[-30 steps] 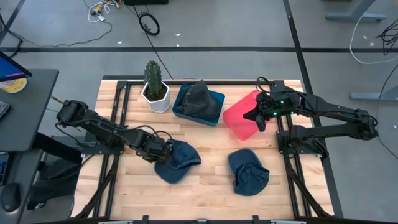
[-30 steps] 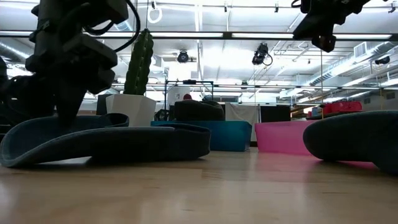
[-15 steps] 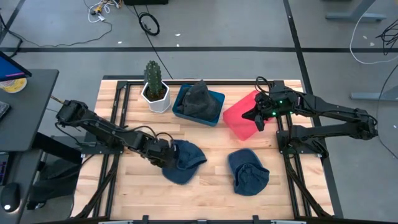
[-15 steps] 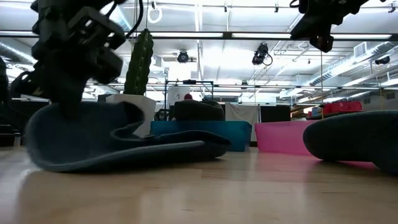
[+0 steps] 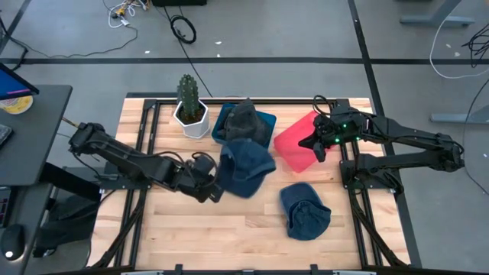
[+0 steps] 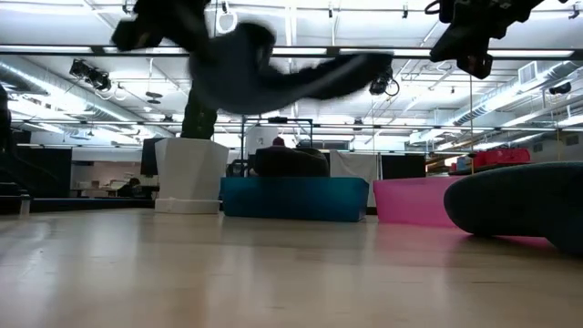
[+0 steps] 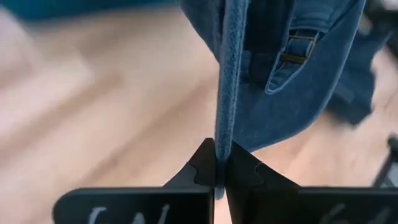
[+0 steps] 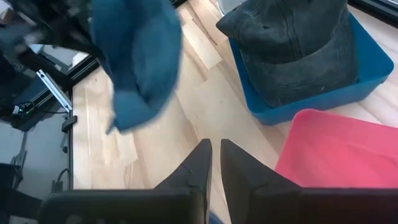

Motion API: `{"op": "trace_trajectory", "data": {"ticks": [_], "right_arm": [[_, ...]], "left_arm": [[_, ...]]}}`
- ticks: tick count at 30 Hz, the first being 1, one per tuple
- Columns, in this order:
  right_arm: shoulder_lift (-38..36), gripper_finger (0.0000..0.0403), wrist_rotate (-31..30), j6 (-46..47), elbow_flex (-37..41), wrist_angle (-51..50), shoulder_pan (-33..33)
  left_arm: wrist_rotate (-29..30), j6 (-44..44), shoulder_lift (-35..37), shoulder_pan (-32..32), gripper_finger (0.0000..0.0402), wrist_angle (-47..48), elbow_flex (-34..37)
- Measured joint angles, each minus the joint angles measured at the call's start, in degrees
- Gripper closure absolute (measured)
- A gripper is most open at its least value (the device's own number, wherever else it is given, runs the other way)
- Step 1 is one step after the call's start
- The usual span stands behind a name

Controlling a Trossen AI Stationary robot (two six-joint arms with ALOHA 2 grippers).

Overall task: Pick & Place hat
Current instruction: Put the left blue cap into the pink bin

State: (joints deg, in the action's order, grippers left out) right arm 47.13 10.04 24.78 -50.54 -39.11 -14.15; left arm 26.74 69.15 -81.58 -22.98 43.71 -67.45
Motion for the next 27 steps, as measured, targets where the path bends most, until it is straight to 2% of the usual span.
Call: {"op": "trace_trajectory", "data": {"ticks": [5,9,12,15,21,27], "right_arm": [[-1.4,0.0365,0.13,1.02,0.0,-0.5,-1.07],[-3.61,0.0365,2.31,3.34,0.0,-0.44,-3.15],[-4.79,0.0365,5.11,6.55,0.0,-0.04,-4.42],[-5.07,0.0365,9.38,9.84,0.0,1.64,-4.94],[-4.44,0.0365,17.82,15.36,0.0,8.55,-4.96],[-2.29,0.0365,29.04,23.06,0.0,19.83,-4.94]], "left_arm": [[13.24,-7.68,0.0,-1.16,0.0389,2.77,-7.05],[22.14,-17.45,0.02,-1.89,0.0389,1.19,-11.24],[27.72,-26.48,0.02,-2.02,0.0389,-2.28,-13.55],[32.11,-38.56,0.09,-2.0,0.0389,-11.26,-14.33],[33.74,-66.19,0.04,-1.95,0.0389,-34.26,-14.3],[28.57,-88.73,0.04,-1.97,0.0389,-50.01,-14.3]]}}
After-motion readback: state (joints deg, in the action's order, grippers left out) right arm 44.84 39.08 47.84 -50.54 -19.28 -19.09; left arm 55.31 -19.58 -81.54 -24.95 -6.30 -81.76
